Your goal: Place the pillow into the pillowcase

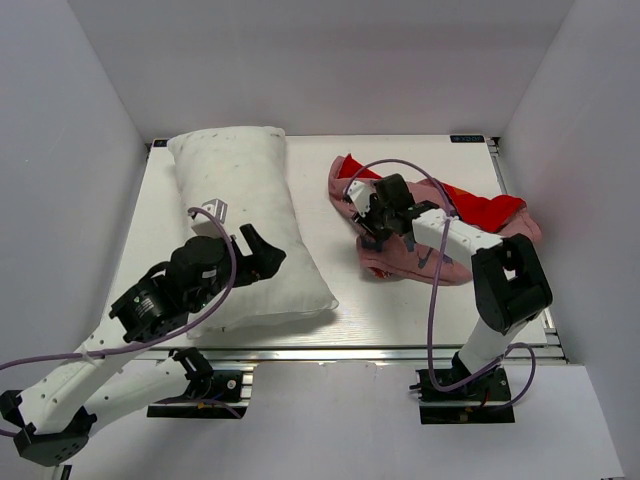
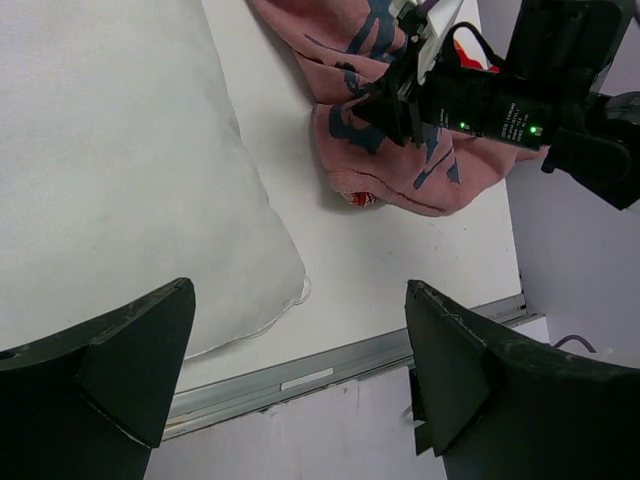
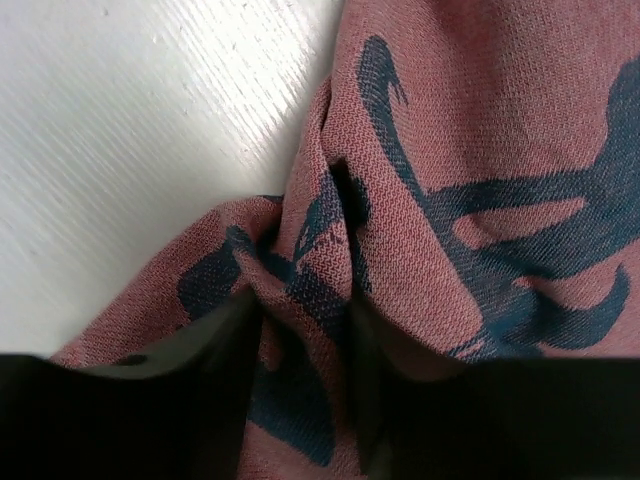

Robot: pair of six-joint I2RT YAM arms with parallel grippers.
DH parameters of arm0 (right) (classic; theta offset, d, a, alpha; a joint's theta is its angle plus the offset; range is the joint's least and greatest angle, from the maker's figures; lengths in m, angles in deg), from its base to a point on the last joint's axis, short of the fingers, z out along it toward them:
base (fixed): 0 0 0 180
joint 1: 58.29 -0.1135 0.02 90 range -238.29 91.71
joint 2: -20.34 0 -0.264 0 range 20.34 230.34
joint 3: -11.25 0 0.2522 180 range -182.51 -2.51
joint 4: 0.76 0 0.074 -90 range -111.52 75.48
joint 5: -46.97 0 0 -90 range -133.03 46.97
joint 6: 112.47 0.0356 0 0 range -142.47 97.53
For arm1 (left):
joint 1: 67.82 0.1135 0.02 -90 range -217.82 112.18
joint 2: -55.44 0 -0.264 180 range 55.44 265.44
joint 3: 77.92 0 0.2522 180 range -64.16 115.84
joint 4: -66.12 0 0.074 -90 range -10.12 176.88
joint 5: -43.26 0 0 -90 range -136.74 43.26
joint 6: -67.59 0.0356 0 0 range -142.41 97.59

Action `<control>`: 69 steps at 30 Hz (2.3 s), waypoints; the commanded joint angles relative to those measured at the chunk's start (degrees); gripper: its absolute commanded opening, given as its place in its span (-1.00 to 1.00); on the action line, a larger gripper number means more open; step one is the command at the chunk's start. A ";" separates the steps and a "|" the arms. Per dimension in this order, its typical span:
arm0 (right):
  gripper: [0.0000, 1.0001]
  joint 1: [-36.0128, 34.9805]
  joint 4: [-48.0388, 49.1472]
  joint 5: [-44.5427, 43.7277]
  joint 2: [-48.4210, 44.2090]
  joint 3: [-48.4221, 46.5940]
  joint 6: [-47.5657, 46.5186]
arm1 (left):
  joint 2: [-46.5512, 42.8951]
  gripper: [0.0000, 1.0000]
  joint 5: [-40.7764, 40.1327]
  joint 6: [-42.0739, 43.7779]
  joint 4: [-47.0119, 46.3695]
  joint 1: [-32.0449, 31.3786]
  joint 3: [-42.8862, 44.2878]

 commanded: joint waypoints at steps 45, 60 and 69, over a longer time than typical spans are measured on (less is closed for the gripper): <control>0.56 28.40 -22.15 41.44 -47.90 8.90 -20.17 | 3.49 0.95 -0.86 1.94 -3.51 -0.01 0.91; 0.47 4.85 0.93 21.17 -27.02 10.40 15.73 | 1.56 0.95 -1.47 1.06 -2.73 -0.01 1.53; 0.39 4.58 1.19 13.58 -16.80 5.29 13.98 | -1.17 0.94 -0.86 -1.32 -1.58 -0.09 -0.58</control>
